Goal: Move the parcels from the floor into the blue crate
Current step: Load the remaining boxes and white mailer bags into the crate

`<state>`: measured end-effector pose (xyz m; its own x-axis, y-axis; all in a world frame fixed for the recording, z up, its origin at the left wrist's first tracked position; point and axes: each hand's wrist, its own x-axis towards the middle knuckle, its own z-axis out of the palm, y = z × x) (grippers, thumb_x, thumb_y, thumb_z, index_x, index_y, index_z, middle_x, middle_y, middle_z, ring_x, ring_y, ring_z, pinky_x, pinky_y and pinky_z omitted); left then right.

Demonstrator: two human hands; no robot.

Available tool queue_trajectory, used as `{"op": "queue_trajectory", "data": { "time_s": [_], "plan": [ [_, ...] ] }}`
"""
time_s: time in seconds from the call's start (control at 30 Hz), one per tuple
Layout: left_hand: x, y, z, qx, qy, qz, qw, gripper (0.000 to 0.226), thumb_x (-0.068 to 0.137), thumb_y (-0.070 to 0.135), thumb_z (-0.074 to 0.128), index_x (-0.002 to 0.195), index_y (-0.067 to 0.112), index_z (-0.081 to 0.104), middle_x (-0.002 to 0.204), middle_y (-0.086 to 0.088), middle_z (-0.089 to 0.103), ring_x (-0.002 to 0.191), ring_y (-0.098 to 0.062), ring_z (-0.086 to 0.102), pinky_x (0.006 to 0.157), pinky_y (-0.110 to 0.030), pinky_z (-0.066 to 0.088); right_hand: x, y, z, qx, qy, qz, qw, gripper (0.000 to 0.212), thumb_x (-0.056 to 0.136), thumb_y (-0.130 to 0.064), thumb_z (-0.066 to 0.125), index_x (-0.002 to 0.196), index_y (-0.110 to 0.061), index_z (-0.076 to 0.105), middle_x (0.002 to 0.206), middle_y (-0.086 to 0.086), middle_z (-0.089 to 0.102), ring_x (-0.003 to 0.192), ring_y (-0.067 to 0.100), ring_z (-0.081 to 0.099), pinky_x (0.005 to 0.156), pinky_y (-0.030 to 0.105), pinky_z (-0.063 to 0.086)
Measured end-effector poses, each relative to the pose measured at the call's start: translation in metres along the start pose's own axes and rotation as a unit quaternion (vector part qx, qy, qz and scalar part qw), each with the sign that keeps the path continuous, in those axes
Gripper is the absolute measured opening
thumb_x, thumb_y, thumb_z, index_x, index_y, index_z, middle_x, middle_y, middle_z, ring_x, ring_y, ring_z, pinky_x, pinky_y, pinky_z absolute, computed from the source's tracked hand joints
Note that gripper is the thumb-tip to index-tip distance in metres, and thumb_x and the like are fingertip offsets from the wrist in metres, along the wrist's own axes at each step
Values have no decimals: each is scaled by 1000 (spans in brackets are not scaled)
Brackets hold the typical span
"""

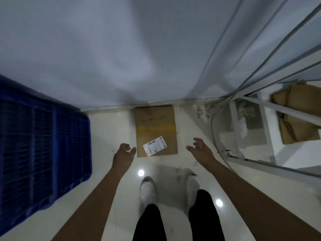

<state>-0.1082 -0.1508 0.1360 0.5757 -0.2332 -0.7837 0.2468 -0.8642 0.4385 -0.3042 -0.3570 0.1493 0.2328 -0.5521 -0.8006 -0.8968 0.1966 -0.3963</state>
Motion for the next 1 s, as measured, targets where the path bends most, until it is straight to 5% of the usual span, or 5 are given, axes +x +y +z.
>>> {"op": "queue_trajectory", "data": {
  "time_s": [0.37, 0.5, 0.6, 0.8, 1.0],
  "plan": [
    [189, -87, 136, -47, 67, -96, 992, 59, 93, 20, 56, 144, 3, 32, 145, -19, 41, 129, -35, 44, 103, -39, 38, 219, 83, 114, -13, -48, 10, 999, 64, 96, -27, 54, 150, -14, 23, 151, 8, 37, 134, 31, 42, 109, 38, 37],
    [211, -116, 159, -84, 46, -109, 989, 55, 93, 25, 55, 140, 3, 38, 137, -16, 49, 119, -32, 52, 98, -40, 42, 243, 99, 143, 66, -45, 47, 996, 71, 78, -39, 64, 139, -10, 42, 138, 10, 49, 117, 32, 55, 100, 47, 48],
    [199, -131, 154, -121, 5, -105, 987, 53, 85, 19, 68, 131, 3, 48, 123, -11, 59, 104, -27, 57, 90, -40, 47, 242, 106, 138, 79, -23, 59, 995, 89, 57, -61, 66, 131, -13, 52, 126, 9, 50, 107, 31, 59, 95, 45, 52],
    [111, -123, 118, -217, 2, -80, 973, 50, 75, 9, 78, 118, 12, 52, 112, -8, 61, 85, -18, 63, 62, -28, 51, 170, 106, 97, 137, -69, 55, 987, 52, 78, -34, 76, 120, -38, 46, 129, 11, 50, 103, 28, 60, 82, 40, 57],
    [12, -62, 58, -239, 2, -43, 970, 42, 77, 9, 76, 111, 18, 53, 114, 2, 62, 100, -21, 63, 75, -34, 54, 73, 48, 31, 171, -93, 9, 981, 48, 86, -24, 70, 126, -29, 44, 117, -4, 57, 102, 19, 60, 80, 31, 55]
  ]
}}
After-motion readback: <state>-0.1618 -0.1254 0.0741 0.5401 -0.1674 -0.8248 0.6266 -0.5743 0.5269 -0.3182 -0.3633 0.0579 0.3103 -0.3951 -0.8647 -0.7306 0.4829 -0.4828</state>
